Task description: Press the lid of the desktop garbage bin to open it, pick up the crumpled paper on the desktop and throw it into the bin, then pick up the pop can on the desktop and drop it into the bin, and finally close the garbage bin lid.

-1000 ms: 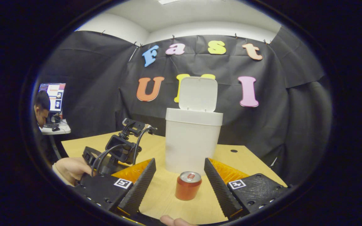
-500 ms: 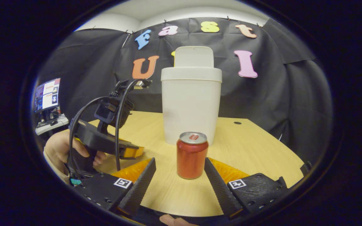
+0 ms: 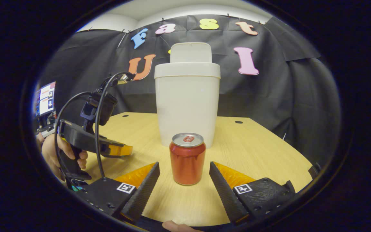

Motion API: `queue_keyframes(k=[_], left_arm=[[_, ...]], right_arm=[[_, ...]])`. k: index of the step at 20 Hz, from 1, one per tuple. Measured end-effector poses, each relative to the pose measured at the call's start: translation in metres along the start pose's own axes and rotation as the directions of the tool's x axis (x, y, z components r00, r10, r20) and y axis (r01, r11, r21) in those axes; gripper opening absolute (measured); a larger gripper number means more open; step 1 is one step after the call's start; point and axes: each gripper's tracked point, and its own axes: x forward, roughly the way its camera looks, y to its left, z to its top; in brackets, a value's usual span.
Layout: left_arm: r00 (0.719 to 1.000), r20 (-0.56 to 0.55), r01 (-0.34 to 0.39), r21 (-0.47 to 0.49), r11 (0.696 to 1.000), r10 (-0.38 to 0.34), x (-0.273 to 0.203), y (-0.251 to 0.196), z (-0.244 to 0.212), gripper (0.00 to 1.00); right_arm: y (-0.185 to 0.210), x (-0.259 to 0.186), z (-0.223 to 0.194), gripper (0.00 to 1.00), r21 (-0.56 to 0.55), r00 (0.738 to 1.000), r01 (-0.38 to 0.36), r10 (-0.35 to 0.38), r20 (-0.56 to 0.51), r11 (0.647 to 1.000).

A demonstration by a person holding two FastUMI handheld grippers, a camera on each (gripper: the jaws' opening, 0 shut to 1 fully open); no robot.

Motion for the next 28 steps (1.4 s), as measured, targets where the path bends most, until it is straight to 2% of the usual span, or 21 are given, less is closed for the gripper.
queue_keyframes(k=[3, 5, 8, 10, 11, 14, 17, 18, 19, 23, 28], left_arm=[[0.999, 0.044, 0.002, -0.033, 0.999, 0.0, -0.015, 0.007, 0.015, 0.36], [0.997, 0.073, -0.009, -0.034, 0.999, 0.011, -0.022, 0.01, 0.025, 0.36], [0.993, 0.113, -0.011, -0.03, 0.999, 0.014, -0.034, 0.012, 0.035, 0.36], [0.989, 0.145, -0.022, -0.008, 1.0, 0.023, -0.045, 0.011, 0.043, 0.36], [0.987, 0.158, -0.025, -0.004, 1.0, 0.026, -0.051, 0.01, 0.047, 0.36], [0.986, 0.163, -0.018, -0.023, 1.0, 0.022, -0.056, 0.01, 0.05, 0.36], [0.985, 0.169, -0.023, -0.041, 0.999, 0.03, -0.06, 0.015, 0.052, 0.41], [0.984, 0.172, -0.027, -0.044, 0.999, 0.034, -0.061, 0.017, 0.053, 0.36], [0.984, 0.173, -0.028, -0.05, 0.998, 0.036, -0.063, 0.018, 0.053, 0.36], [0.978, 0.204, -0.037, -0.06, 0.997, 0.048, -0.076, 0.023, 0.062, 0.36], [0.962, 0.268, -0.026, -0.091, 0.996, 0.049, -0.102, 0.028, 0.078, 0.36]], right_arm=[[0.0, 0.004, 0.0, 0.98, -0.005, 1.0, 0.003, -0.003, 0.007, 1.0], [0.003, 0.011, 0.002, 0.95, -0.005, 1.0, 0.004, -0.004, 0.006, 1.0], [0.004, 0.026, 0.003, 0.98, -0.01, 1.0, 0.025, -0.025, -0.009, 1.0], [0.005, 0.035, 0.002, 0.95, -0.007, 0.999, 0.037, -0.037, -0.017, 0.999], [0.003, 0.039, 0.0, 0.98, -0.006, 0.999, 0.045, -0.045, -0.026, 0.999], [0.0, 0.049, -0.005, 0.98, 0.004, 0.997, 0.059, -0.059, -0.057, 0.998], [-0.003, 0.053, -0.009, 0.94, 0.008, 0.996, 0.061, -0.061, -0.072, 0.998], [-0.004, 0.054, -0.008, 0.91, 0.02, 0.995, 0.062, -0.061, -0.076, 0.998], [-0.006, 0.054, -0.008, 0.84, 0.035, 0.995, 0.067, -0.064, -0.081, 0.997], [-0.01, 0.046, 0.011, 0.8, 0.056, 0.997, 0.065, -0.062, -0.054, 0.996], [-0.01, 0.02, 0.059, 0.8, 0.048, 0.998, 0.05, -0.052, 0.035, 0.998]])
